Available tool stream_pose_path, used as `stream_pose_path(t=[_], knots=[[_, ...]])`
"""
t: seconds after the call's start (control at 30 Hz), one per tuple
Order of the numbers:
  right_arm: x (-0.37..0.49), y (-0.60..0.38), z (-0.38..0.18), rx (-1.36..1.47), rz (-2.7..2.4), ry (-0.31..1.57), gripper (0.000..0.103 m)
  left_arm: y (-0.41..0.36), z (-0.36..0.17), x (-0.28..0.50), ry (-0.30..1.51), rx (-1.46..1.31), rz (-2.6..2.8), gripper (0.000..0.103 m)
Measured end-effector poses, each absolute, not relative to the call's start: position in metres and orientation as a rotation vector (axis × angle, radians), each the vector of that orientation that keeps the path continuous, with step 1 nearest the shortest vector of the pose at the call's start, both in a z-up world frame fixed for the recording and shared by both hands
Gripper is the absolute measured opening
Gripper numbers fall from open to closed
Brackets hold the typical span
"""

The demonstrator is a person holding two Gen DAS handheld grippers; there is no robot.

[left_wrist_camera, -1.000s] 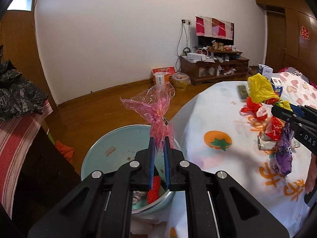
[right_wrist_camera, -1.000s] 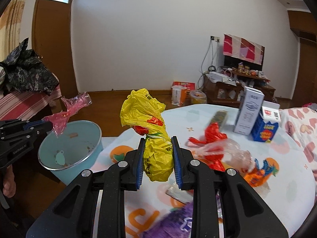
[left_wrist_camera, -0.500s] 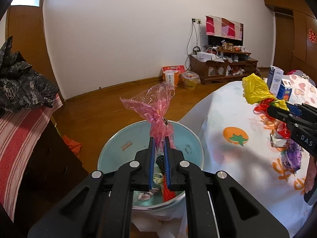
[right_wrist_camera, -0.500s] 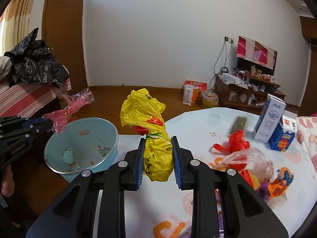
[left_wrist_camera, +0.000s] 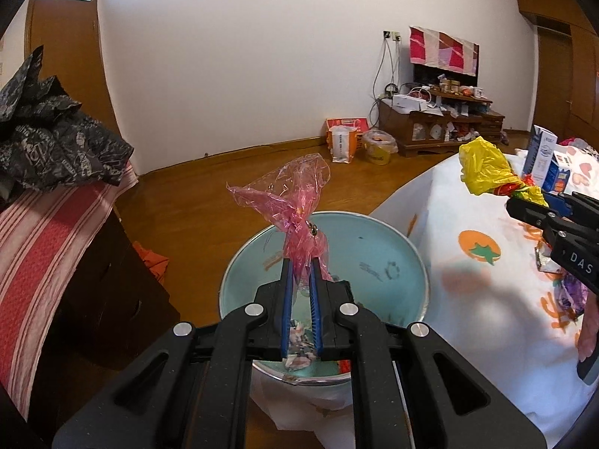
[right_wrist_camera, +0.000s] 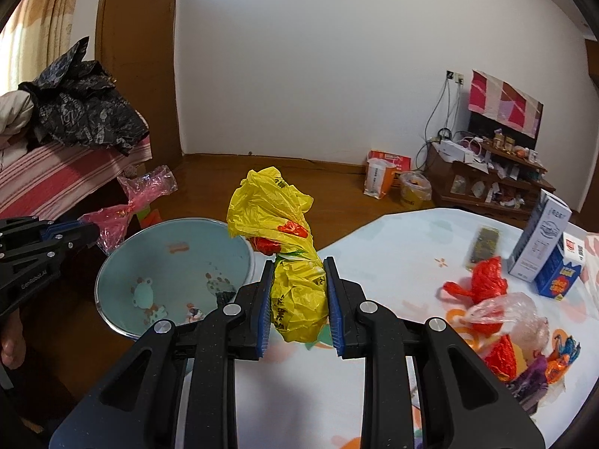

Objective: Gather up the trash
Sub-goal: 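Carry the yellow bag and pink bag over the blue bin and open both grippers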

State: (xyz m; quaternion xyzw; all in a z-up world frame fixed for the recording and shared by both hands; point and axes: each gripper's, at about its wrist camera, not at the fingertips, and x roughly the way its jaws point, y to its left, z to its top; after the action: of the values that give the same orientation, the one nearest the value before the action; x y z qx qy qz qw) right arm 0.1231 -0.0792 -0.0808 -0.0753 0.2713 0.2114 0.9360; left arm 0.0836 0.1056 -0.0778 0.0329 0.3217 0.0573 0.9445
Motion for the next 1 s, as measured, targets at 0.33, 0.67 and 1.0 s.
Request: stream_pose_path(t=[0.33,0.67,1.0], knots=[[0.127,-0.064,-0.082,-0.172,0.456,0.562,0.026,0.116,-0.081,0.083,0.661,0.053,0.133,0.009],[0.129,-0.056,-0.083,-0.184,0.473,0.565,0.026,0.125,-0.082,0.083,0.666,0.047,0.148,0.009],[0.129,-0.045,-0.083,-0.198,0.494,0.568,0.026,0.132,-0.085,0.081,0.676,0.044,0.166,0.009]])
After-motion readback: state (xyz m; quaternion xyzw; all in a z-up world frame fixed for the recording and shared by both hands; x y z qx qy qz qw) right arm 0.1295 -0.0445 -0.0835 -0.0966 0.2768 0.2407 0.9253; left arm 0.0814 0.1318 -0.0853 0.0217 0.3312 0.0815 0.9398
